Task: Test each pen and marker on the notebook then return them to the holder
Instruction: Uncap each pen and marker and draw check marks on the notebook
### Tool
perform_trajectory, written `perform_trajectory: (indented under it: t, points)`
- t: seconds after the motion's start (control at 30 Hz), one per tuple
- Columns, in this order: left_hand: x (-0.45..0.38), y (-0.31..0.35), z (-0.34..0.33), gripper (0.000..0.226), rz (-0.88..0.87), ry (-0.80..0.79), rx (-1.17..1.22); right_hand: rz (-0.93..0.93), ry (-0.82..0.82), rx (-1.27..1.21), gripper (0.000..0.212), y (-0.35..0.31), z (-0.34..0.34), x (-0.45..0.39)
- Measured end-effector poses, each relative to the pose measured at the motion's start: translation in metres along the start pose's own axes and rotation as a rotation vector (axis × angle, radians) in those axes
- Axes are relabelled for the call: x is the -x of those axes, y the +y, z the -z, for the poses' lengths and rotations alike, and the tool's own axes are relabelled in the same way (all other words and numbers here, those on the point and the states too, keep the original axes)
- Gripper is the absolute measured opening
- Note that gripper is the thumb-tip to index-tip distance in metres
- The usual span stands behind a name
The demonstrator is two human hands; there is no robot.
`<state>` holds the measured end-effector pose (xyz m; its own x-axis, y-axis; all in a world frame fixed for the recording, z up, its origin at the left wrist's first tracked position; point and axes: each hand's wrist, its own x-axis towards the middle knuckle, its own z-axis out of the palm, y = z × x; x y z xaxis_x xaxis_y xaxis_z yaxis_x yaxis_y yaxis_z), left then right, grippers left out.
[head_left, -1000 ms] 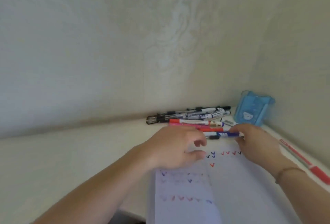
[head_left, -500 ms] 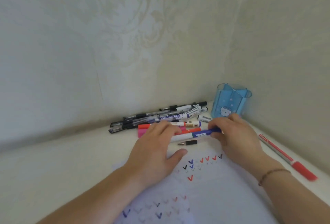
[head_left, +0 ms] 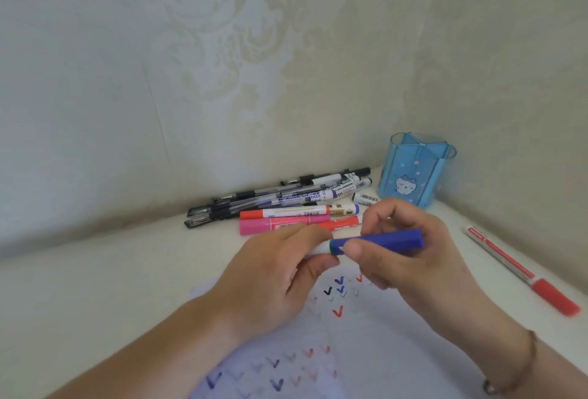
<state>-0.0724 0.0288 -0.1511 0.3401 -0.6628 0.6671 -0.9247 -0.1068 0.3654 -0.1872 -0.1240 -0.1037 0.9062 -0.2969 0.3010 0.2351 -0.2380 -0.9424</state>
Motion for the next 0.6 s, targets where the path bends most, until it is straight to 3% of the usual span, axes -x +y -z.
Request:
perform_trajectory:
  t: [0.13,0.3,0.4,0.5,0.6]
  points:
    - [-0.002,0.003,0.003,0.029,0.004,-0.028,0.102,-0.038,-0.113,-0.063,0.017,0.003,-0.003,0.001]
    - [-0.002,-0.002,0.004,0.024,-0.014,-0.016,0.034,-0.041,-0.089,-0.022,0.011,0.0,0.002,0.001]
    - [-0.002,-0.004,0.004,0.023,-0.014,0.073,0.035,-0.038,-0.062,0.0,0.013,-0.001,0.011,-0.002]
    - [-0.003,-0.001,0.008,0.028,0.11,0.217,0.259,-0.055,-0.035,-0.052,0.016,0.0,0.016,-0.005]
    - [-0.004,0.0,0.012,0.03,0.139,0.342,0.408,-0.042,-0.039,-0.171,0.034,0.003,0.023,-0.009]
